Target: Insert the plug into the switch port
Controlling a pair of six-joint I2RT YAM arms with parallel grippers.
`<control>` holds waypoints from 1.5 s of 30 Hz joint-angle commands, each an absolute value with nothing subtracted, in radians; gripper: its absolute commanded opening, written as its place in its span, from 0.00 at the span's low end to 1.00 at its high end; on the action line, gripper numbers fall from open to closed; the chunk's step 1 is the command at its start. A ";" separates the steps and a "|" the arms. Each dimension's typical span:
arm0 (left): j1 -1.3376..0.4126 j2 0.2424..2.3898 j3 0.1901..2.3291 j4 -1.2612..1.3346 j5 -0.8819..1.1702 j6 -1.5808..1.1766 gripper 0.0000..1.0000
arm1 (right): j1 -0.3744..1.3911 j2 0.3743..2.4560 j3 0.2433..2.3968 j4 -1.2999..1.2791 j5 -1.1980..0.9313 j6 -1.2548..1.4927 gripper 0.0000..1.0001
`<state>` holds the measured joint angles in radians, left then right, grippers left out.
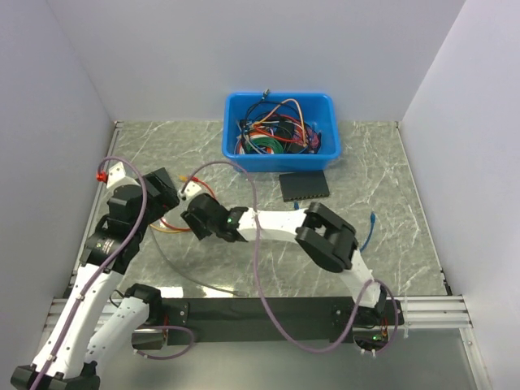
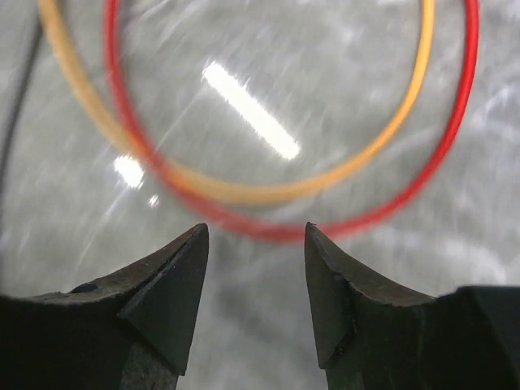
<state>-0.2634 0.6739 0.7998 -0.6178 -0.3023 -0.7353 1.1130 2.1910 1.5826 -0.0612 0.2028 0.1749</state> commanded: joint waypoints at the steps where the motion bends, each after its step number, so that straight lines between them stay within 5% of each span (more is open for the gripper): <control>1: -0.265 0.675 0.864 -0.640 -0.307 -0.666 0.99 | 1.195 2.039 1.513 0.022 0.224 0.190 0.58; 10: -0.265 0.647 0.862 -0.635 -0.246 -0.589 0.99 | 1.393 2.164 1.552 -0.064 0.293 0.218 0.58; 22: -0.265 0.638 0.851 -0.624 -0.225 -0.586 0.99 | 1.405 2.324 1.709 -0.146 0.299 0.241 0.57; 24: -0.265 0.629 0.847 -0.621 -0.225 -0.586 0.99 | 1.405 2.322 1.697 -0.146 0.299 0.242 0.53; 27: -0.265 0.626 0.848 -0.623 -0.227 -0.586 0.99 | 1.405 2.321 1.675 -0.156 0.298 0.247 0.28; 33: -0.265 0.629 0.848 -0.623 -0.227 -0.586 0.99 | 1.404 2.266 1.520 -0.121 0.285 0.273 0.02; 45: -0.265 0.638 0.847 -0.624 -0.224 -0.588 0.99 | 1.328 2.056 1.197 -0.362 0.505 0.334 0.00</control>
